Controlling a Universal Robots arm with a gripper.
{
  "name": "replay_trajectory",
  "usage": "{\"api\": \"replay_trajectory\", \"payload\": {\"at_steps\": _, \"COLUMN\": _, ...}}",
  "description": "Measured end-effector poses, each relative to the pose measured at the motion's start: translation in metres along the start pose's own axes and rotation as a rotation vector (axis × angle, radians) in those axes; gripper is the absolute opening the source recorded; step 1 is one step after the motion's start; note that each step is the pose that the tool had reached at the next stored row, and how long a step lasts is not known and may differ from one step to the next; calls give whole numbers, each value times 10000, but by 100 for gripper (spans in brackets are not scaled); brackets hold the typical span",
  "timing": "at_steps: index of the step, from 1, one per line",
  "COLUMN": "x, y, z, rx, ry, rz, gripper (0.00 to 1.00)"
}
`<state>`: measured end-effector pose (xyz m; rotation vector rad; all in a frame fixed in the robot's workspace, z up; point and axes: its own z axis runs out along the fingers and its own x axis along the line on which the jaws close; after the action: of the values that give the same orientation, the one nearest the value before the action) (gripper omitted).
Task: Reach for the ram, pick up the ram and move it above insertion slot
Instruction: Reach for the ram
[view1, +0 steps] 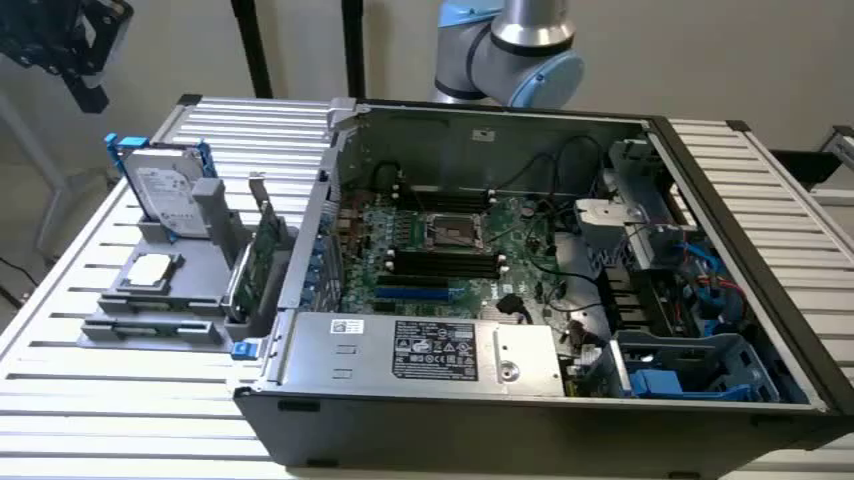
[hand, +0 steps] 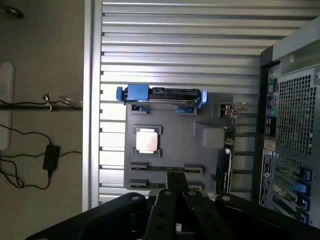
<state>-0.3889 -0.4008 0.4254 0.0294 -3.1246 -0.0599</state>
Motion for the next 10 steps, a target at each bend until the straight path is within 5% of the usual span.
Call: {"api": "replay_trajectory", "payload": {"at_steps": 10, "x": 0, "y": 1, "z": -15, "rx": -1, "ry": 4, "rz": 0, "gripper": 11}}
